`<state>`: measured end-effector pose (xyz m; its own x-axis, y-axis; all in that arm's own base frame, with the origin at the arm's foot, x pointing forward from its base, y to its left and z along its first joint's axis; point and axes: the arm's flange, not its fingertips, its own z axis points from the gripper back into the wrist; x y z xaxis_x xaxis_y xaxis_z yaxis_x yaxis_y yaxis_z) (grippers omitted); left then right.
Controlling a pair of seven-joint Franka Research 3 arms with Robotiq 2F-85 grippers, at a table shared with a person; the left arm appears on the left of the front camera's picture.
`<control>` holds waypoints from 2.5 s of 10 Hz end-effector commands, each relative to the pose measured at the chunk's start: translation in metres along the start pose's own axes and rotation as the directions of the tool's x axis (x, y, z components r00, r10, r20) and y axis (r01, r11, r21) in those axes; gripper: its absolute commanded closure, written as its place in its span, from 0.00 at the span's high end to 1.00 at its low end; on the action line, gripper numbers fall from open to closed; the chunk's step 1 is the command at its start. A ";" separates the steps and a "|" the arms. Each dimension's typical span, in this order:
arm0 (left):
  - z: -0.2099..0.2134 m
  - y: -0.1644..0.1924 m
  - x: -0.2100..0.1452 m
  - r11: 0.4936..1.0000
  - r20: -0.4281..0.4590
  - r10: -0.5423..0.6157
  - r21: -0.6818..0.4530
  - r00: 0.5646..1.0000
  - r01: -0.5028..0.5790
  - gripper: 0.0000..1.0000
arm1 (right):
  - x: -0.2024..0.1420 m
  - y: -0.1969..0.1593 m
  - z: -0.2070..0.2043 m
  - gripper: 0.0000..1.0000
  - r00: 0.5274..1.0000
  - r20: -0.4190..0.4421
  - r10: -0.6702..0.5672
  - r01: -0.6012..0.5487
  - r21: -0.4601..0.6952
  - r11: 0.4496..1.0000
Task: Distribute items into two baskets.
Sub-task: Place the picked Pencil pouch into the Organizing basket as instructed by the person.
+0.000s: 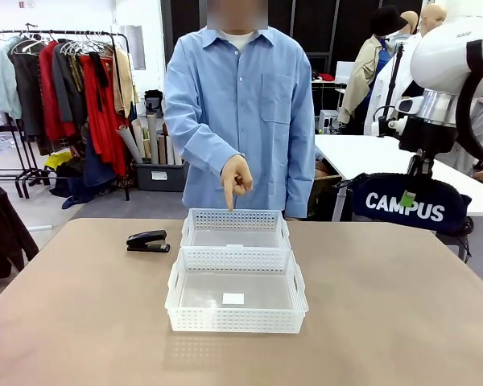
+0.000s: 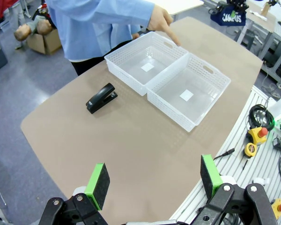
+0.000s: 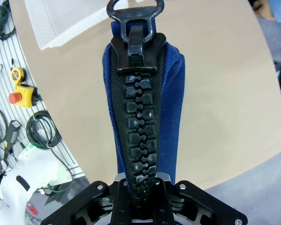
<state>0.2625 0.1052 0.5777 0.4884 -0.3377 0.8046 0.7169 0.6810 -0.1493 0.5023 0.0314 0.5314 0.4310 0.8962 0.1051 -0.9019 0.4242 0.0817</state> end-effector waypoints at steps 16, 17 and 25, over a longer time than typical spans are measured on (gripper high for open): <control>0.000 -0.001 0.000 1.000 0.013 -0.011 -0.014 1.000 0.011 1.00 | 0.122 0.157 -0.075 0.00 0.974 -0.065 0.218 -0.218 0.006 0.976; 0.000 -0.001 0.000 1.000 0.013 -0.011 -0.014 1.000 0.011 1.00 | 0.136 0.161 -0.078 0.00 0.974 -0.063 0.218 -0.217 0.012 0.976; 0.000 -0.001 0.000 1.000 0.013 -0.011 -0.014 1.000 0.011 1.00 | 0.230 0.195 -0.116 0.00 0.957 -0.065 0.282 -0.282 0.008 0.959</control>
<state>0.2625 0.1054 0.5776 0.4889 -0.3374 0.8044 0.7165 0.6814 -0.1496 0.4151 0.3260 0.4540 0.1342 0.9887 0.0667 -0.9881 0.1284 0.0842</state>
